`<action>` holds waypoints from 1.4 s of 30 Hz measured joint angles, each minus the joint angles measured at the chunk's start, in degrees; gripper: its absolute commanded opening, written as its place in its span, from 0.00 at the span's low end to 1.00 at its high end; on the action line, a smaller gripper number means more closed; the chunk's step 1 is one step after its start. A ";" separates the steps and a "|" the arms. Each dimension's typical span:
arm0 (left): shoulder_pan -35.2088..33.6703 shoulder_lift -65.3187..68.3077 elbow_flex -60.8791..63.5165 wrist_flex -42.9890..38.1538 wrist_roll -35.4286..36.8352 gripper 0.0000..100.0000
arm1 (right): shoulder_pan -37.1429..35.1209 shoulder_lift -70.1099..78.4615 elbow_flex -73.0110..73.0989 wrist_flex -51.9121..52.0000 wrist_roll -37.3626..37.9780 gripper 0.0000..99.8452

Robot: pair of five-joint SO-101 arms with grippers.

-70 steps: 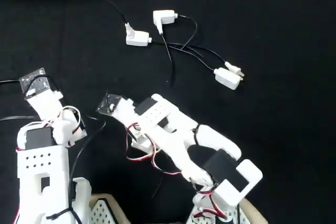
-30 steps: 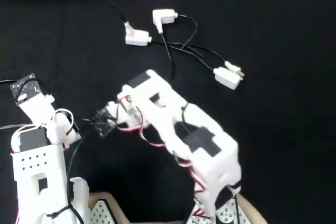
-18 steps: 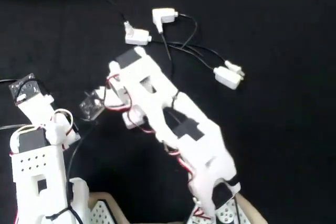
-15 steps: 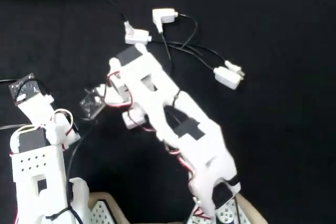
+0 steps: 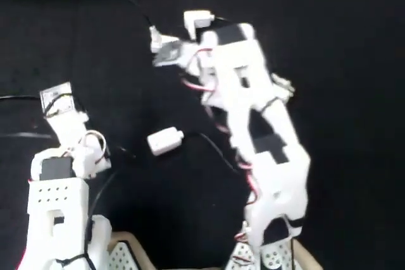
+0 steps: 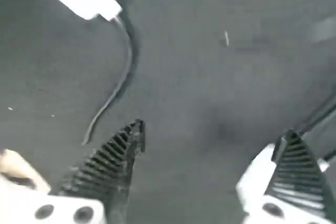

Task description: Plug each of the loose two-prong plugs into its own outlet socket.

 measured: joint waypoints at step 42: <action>19.34 12.13 -11.87 -7.03 7.47 0.03 | 7.82 -2.64 32.88 -31.12 -48.70 0.38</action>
